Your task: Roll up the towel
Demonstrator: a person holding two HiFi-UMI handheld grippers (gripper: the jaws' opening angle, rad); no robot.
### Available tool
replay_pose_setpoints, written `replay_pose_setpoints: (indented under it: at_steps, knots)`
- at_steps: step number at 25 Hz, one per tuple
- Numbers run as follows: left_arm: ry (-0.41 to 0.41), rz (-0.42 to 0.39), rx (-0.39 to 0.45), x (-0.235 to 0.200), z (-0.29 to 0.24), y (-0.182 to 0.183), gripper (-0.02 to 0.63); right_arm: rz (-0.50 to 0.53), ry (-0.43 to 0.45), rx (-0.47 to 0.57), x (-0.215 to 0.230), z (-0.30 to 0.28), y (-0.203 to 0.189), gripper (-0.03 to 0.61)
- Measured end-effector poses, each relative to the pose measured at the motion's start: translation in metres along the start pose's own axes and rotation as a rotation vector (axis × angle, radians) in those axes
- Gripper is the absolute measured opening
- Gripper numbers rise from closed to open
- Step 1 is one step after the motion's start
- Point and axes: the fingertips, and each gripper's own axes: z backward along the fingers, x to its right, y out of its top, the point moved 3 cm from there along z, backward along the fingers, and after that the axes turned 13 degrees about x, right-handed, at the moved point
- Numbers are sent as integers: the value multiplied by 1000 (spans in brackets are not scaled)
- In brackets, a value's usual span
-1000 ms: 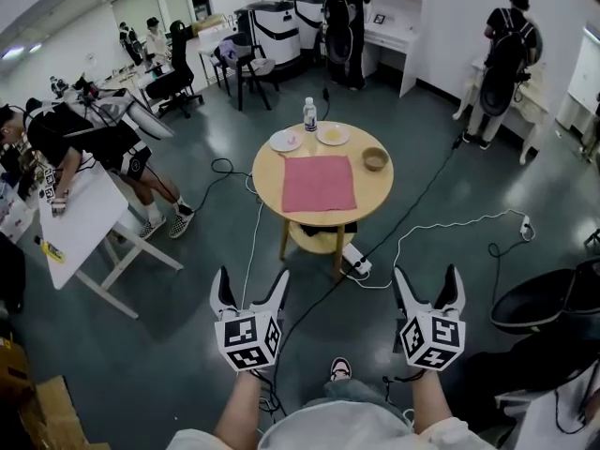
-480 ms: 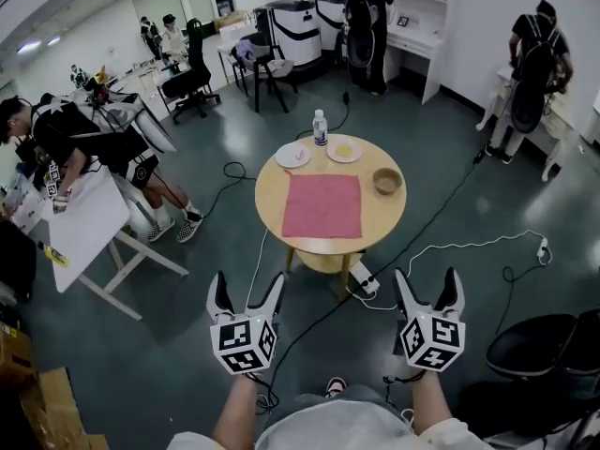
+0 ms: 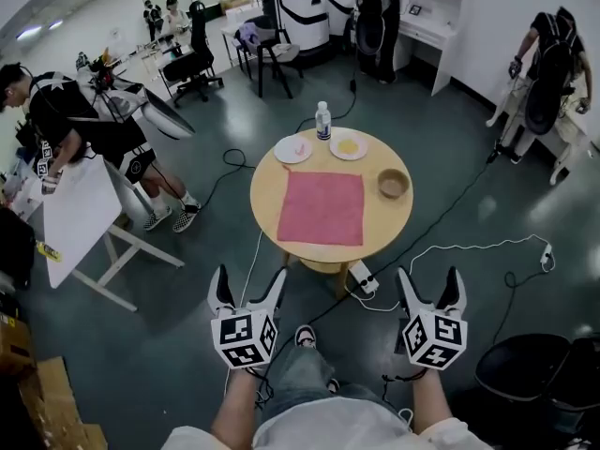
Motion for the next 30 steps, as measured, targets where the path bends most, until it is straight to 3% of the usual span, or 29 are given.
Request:
replay_pose_setpoints:
  at_steps: [11,22,30]
  knots:
    - [-53,-63,-8,-26,-124,-2,540,17,-41,24,-6,-112,-8,499]
    - [-119,-30,-9,-59,-290,-12,540,29,-113,36,-16,-253,-10,494]
    - [-164,-14,-45,-66,-331,-19,540,39,-125,-4,-33,-280,-12,481]
